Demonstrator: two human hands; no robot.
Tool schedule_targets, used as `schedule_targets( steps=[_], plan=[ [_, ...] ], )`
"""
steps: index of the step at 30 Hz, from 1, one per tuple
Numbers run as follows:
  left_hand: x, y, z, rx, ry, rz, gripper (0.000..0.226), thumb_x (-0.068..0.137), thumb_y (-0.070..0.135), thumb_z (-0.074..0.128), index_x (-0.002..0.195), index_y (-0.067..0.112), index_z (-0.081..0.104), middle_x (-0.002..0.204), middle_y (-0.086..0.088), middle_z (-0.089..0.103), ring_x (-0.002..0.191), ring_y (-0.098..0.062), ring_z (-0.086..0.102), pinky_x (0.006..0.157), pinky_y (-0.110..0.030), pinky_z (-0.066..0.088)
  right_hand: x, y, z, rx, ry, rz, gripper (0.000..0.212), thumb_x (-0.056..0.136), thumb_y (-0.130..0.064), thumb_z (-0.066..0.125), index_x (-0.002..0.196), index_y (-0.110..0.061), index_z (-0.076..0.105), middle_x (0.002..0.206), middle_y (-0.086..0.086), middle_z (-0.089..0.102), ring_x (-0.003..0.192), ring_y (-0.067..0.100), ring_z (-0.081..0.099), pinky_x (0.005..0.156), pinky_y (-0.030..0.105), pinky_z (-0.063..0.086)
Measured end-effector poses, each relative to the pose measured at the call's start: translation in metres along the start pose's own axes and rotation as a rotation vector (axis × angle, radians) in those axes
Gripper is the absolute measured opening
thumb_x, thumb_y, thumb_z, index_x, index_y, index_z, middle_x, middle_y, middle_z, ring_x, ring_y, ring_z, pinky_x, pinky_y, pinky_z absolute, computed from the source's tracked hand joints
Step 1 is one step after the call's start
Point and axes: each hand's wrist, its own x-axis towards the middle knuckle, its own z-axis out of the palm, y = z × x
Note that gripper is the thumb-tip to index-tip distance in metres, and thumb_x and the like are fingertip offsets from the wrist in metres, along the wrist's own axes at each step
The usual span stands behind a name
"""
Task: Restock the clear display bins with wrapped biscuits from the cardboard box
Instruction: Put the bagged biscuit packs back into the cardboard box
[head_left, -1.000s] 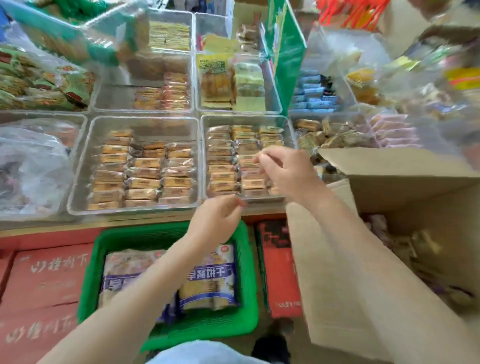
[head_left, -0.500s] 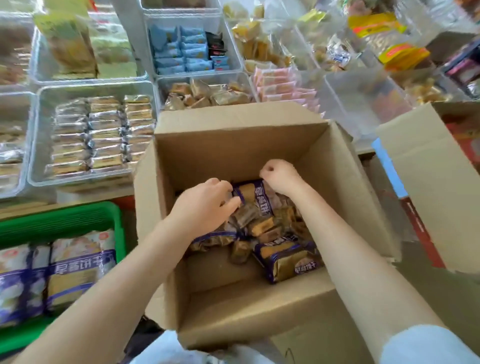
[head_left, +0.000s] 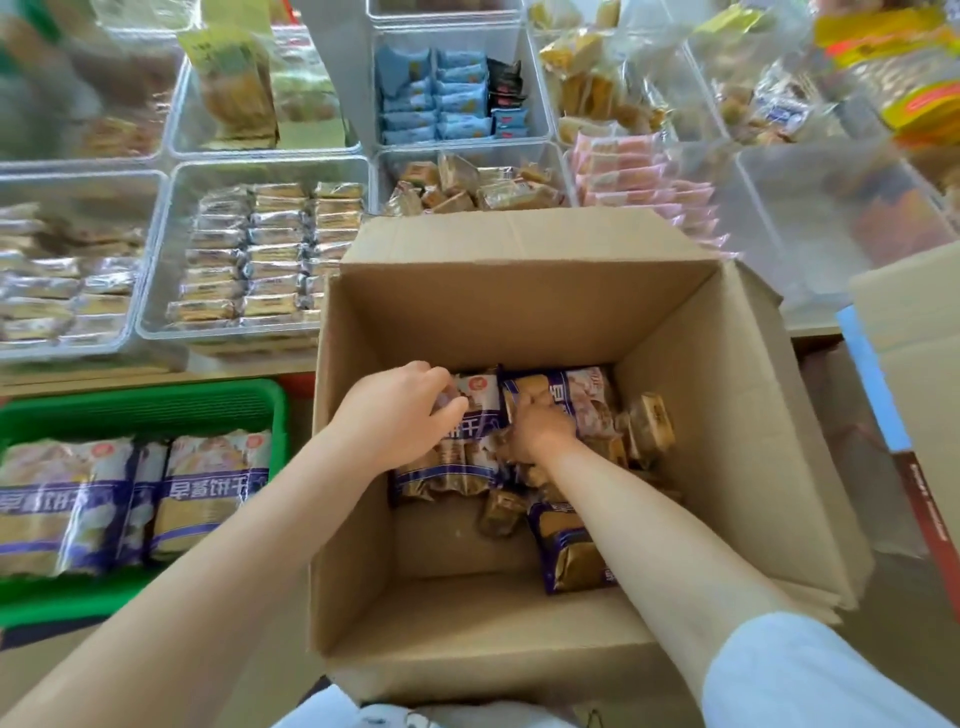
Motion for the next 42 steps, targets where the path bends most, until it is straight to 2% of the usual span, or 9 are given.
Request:
schedule_targets(
  steps=[6, 11, 14, 20, 23, 27, 33, 38, 42],
  plan=[
    [-0.003, 0.002, -0.002, -0.065, 0.040, 0.046, 0.033, 0.103, 0.045, 0.045, 0.121, 0.025, 0.063, 0.103, 0.010, 0.059, 0.086, -0.008, 0.058, 0.059, -0.019, 0.041, -0.007, 0.016, -0.023, 0.386, 0.165, -0.015, 0.041, 0.100, -0.016, 0.054, 0.138, -0.005, 0.046, 0.132, 0.015, 0.058, 0.117, 0.032, 0.059, 0.091, 0.037, 0.052],
    [-0.013, 0.001, -0.009, -0.115, 0.095, 0.148, 0.028, 0.104, 0.032, 0.047, 0.119, 0.021, 0.068, 0.106, 0.005, 0.063, 0.088, -0.011, 0.061, 0.067, -0.021, 0.046, -0.017, 0.018, -0.025, 0.391, 0.053, -0.060, 0.073, 0.092, -0.024, 0.069, 0.153, -0.015, 0.031, 0.148, 0.011, 0.048, 0.129, 0.030, 0.051, 0.100, 0.038, 0.047],
    [-0.030, 0.002, -0.021, -0.047, 0.336, 0.350, 0.031, 0.101, 0.025, 0.043, 0.103, 0.016, 0.074, 0.099, 0.000, 0.069, 0.086, -0.019, 0.066, 0.073, -0.033, 0.053, -0.017, 0.008, -0.003, 0.248, -0.024, -0.177, 0.099, 0.083, -0.037, 0.080, 0.159, -0.028, 0.017, 0.164, 0.010, 0.019, 0.145, 0.034, 0.033, 0.112, 0.045, 0.040],
    [-0.043, -0.031, -0.016, -0.116, 0.399, 0.207, 0.022, 0.097, 0.022, 0.056, 0.111, 0.016, 0.072, 0.112, -0.004, 0.070, 0.100, -0.024, 0.066, 0.094, -0.038, 0.047, 0.002, -0.006, 0.020, -0.075, 0.145, -0.334, 0.064, 0.095, -0.022, 0.061, 0.152, -0.032, 0.034, 0.162, 0.013, 0.024, 0.146, 0.038, 0.030, 0.112, 0.045, 0.038],
    [-0.039, -0.029, -0.013, -0.166, 0.400, 0.178, 0.029, 0.096, 0.022, 0.060, 0.123, 0.016, 0.067, 0.121, -0.004, 0.067, 0.106, -0.025, 0.064, 0.097, -0.039, 0.045, -0.009, -0.009, -0.011, 0.480, 0.039, -0.337, 0.047, 0.085, -0.029, 0.075, 0.129, -0.021, 0.060, 0.128, 0.008, 0.063, 0.122, 0.029, 0.060, 0.093, 0.037, 0.055],
    [-0.036, -0.023, -0.017, -0.295, 0.409, 0.104, 0.062, 0.094, 0.037, 0.057, 0.152, 0.027, 0.035, 0.147, 0.000, 0.046, 0.118, -0.018, 0.057, 0.095, -0.027, 0.046, -0.056, -0.007, -0.072, 1.185, -0.426, -0.448, 0.047, 0.094, -0.043, 0.063, 0.119, -0.004, 0.058, 0.102, 0.011, 0.069, 0.089, 0.025, 0.066, 0.085, 0.037, 0.053],
    [-0.039, -0.013, -0.051, -0.654, 0.452, 0.053, 0.083, 0.087, 0.041, 0.074, 0.156, 0.031, 0.029, 0.137, 0.010, 0.046, 0.098, -0.001, 0.058, 0.070, -0.002, 0.045, -0.116, -0.021, -0.121, 1.431, -0.770, -0.849, 0.045, 0.103, -0.043, 0.030, 0.123, -0.006, 0.048, 0.080, 0.008, 0.059, 0.063, 0.020, 0.055, 0.073, 0.038, 0.044],
    [-0.046, -0.045, -0.079, -0.599, 0.574, 0.093, 0.101, 0.069, 0.061, 0.075, 0.153, 0.028, 0.028, 0.144, 0.004, 0.039, 0.125, -0.013, 0.044, 0.099, -0.043, 0.052, -0.144, -0.079, -0.142, 1.522, -0.768, -0.927, 0.054, 0.104, -0.041, 0.031, 0.139, -0.004, 0.050, 0.113, 0.017, 0.058, 0.093, 0.026, 0.057, 0.087, 0.045, 0.048],
    [-0.054, -0.107, -0.098, -0.445, 0.663, 0.014, 0.097, 0.067, 0.055, 0.084, 0.145, 0.017, 0.040, 0.139, -0.003, 0.046, 0.124, -0.017, 0.040, 0.103, -0.040, 0.042, -0.149, -0.149, -0.145, 1.489, -0.685, -0.904, 0.059, 0.105, -0.041, 0.029, 0.146, -0.002, 0.045, 0.128, 0.023, 0.056, 0.113, 0.035, 0.052, 0.098, 0.053, 0.044]
  ],
)
